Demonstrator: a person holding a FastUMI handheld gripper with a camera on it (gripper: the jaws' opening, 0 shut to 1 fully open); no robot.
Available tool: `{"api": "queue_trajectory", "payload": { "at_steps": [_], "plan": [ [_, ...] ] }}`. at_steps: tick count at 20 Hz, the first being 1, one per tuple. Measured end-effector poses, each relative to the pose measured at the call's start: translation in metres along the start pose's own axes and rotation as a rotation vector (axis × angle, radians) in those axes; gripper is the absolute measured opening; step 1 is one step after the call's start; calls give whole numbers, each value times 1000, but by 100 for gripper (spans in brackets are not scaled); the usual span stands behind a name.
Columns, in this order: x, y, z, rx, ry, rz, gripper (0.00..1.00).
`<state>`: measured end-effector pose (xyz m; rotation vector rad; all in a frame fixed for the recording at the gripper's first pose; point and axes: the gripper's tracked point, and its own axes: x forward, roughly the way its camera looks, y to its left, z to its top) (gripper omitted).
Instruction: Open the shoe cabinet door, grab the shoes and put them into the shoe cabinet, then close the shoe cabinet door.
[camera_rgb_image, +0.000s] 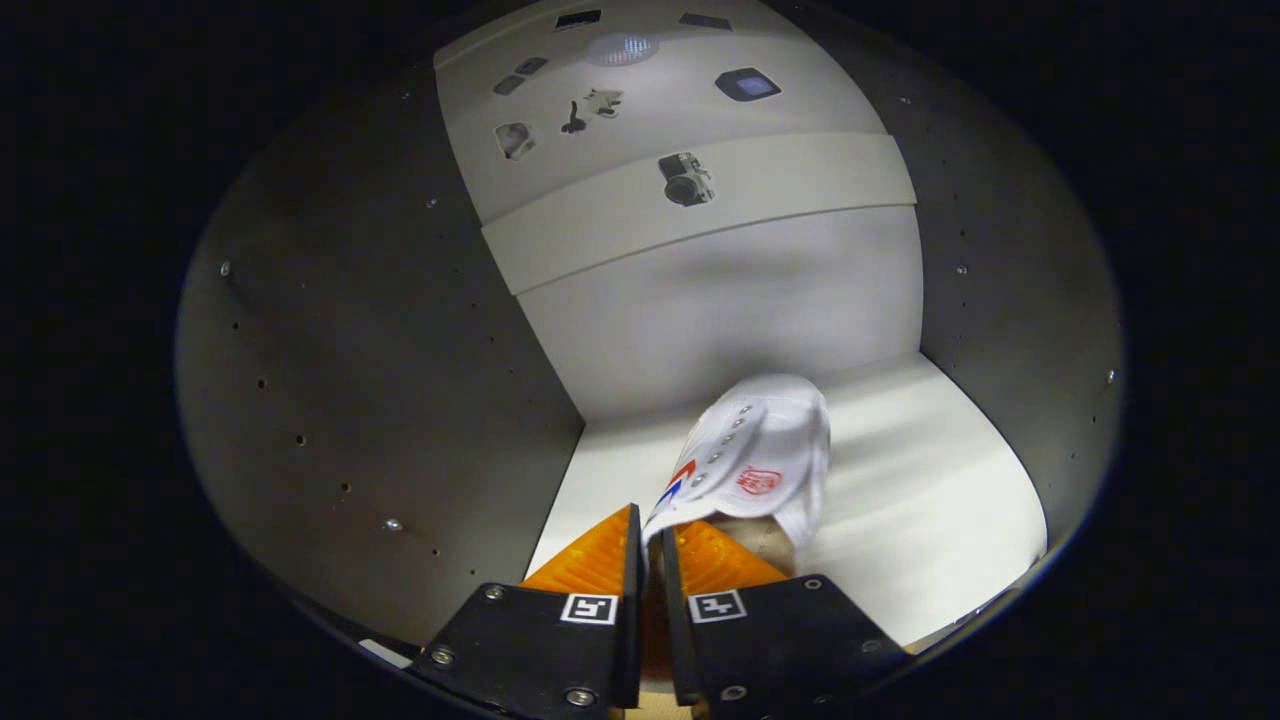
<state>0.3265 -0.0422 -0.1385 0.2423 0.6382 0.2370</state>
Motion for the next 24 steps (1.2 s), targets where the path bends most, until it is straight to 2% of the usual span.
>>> {"api": "queue_trajectory", "payload": {
  "at_steps": [2, 8, 12, 15, 17, 21, 24],
  "plan": [
    [-12, -2, -2, -30, -13, -38, 18],
    [-61, 12, -10, -56, -63, -70, 18],
    [-108, 27, -23, -97, -111, -100, 36],
    [-143, 38, -46, -156, -107, -136, 59],
    [-169, 43, -66, -186, -107, -168, 70],
    [-217, 57, -106, -282, -105, -193, 83],
    [-240, 68, -133, -383, -101, -195, 89]
  ]
}}
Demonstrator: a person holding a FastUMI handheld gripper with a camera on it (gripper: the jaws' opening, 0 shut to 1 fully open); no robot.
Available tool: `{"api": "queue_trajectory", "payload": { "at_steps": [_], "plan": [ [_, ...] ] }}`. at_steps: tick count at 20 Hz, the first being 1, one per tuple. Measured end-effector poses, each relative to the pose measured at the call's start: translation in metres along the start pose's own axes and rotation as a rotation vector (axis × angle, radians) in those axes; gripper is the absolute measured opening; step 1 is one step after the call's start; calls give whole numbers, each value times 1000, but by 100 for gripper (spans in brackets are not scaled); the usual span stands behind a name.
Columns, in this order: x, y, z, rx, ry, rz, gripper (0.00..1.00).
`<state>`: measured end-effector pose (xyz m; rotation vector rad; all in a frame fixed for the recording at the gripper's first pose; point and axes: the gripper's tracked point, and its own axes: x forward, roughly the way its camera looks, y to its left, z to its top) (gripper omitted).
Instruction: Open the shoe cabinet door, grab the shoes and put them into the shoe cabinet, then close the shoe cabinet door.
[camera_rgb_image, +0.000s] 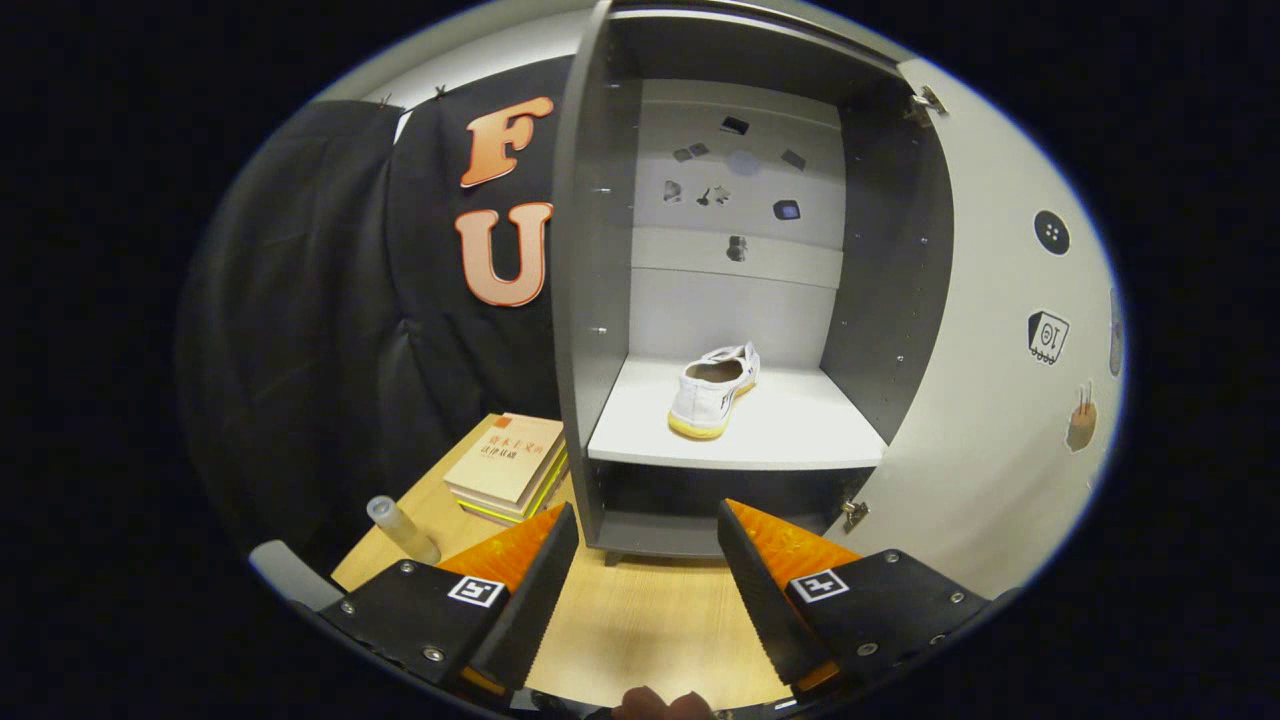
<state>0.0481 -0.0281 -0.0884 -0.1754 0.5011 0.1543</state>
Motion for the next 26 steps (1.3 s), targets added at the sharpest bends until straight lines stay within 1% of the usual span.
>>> {"api": "queue_trajectory", "payload": {
  "at_steps": [4, 7, 10, 15, 17, 20, 26],
  "plan": [
    [-34, 15, -14, -127, -31, 25, 93],
    [-68, 16, -18, -164, -84, 71, 95],
    [-110, 5, -38, -116, -93, 131, 95],
    [-174, -54, -69, -40, -109, 151, 95],
    [-191, -85, -73, -39, -131, 127, 95],
    [-209, -132, -75, -20, -164, 70, 95],
    [-217, -237, -84, 64, -185, -95, 95]
  ]
}}
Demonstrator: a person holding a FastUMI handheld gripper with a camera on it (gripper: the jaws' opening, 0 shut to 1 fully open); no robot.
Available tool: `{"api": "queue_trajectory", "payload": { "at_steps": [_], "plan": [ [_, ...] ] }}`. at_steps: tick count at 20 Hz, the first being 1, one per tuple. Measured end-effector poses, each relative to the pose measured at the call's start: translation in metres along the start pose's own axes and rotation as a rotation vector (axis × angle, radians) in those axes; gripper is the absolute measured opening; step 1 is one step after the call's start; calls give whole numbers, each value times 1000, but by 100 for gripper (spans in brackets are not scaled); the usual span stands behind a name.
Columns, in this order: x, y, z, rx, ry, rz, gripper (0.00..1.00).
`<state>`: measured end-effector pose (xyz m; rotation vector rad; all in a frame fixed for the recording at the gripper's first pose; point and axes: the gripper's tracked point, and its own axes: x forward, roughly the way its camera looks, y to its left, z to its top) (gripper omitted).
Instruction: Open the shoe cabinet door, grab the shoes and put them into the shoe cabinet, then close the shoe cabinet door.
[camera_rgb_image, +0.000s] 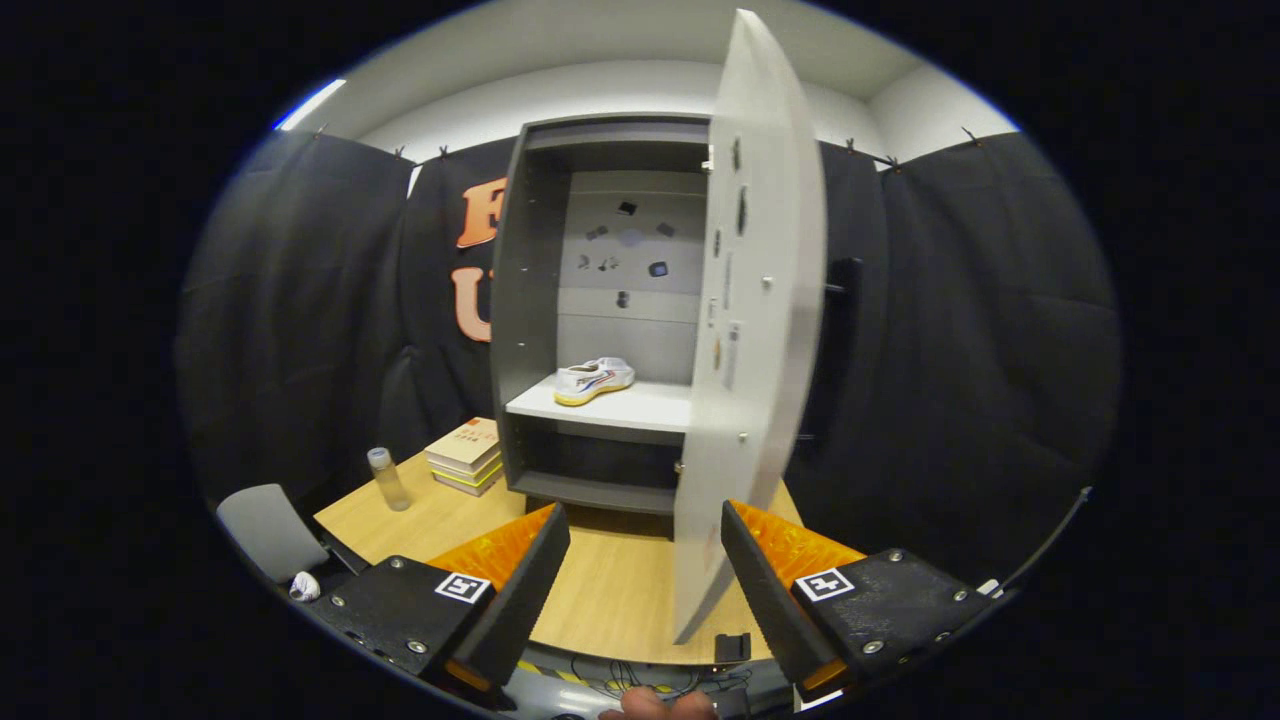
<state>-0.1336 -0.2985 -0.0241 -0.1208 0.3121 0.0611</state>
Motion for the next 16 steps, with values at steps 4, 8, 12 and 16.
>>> {"api": "queue_trajectory", "payload": {
  "at_steps": [4, 8, 12, 16],
  "plan": [
    [10, -63, 5, 0, -10, -110, 95],
    [11, -65, 5, 59, -6, -54, 96],
    [13, -74, 14, 166, -29, -41, 96],
    [9, -81, 17, 258, -22, -4, 96]
  ]
}}
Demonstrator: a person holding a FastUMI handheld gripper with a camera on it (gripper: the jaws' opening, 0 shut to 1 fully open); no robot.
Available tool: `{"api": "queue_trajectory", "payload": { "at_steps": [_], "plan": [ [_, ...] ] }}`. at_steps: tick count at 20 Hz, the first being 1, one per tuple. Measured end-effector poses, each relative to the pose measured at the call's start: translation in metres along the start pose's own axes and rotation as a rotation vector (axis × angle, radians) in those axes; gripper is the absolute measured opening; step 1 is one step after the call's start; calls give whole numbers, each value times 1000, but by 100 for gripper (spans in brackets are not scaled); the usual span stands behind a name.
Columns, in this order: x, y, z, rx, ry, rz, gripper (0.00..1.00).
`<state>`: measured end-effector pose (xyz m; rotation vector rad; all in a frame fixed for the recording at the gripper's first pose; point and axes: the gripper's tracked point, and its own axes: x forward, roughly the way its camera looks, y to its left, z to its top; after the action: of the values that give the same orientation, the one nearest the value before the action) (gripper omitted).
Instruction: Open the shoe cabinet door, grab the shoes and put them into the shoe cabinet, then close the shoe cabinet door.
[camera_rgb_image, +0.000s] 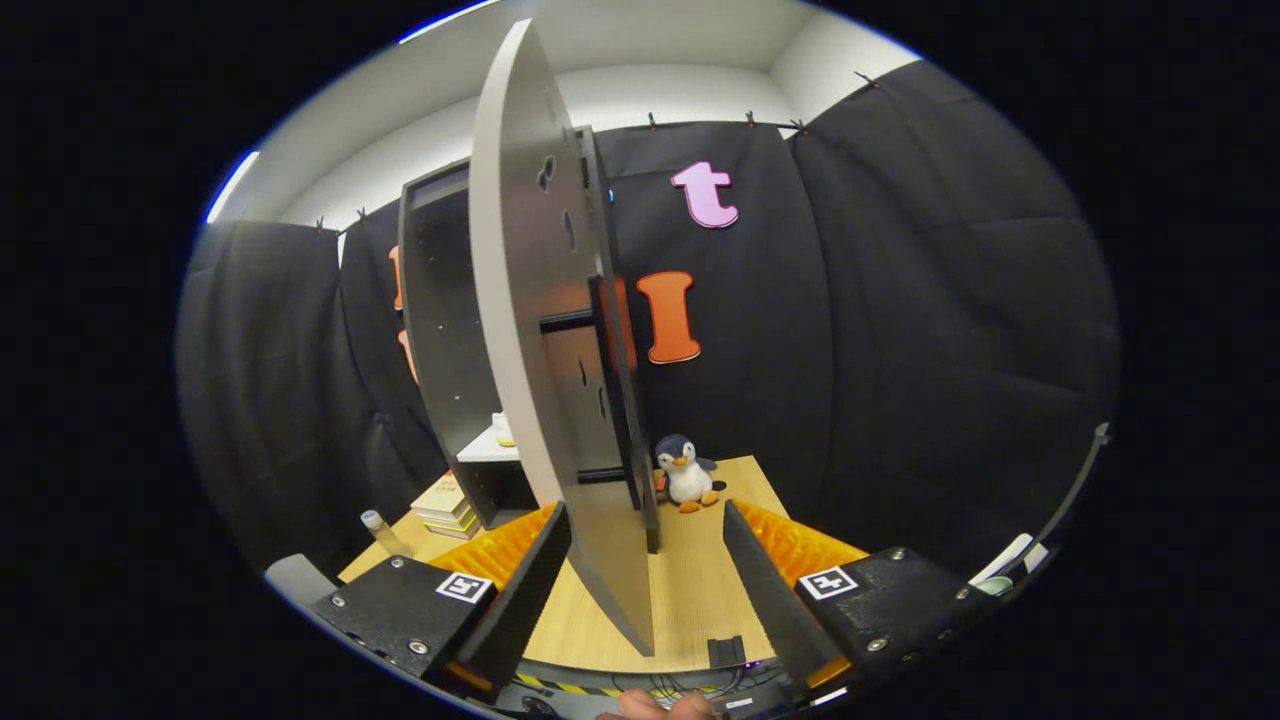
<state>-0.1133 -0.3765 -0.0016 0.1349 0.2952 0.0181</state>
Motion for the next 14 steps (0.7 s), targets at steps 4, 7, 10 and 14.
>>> {"api": "queue_trajectory", "payload": {
  "at_steps": [4, 7, 10, 14],
  "plan": [
    [12, -8, 28, 118, -62, -21, 96],
    [33, -4, 44, 127, -79, -20, 95],
    [36, -3, 49, 40, -80, -27, 94],
    [40, 11, 48, 3, -70, -18, 93]
  ]
}}
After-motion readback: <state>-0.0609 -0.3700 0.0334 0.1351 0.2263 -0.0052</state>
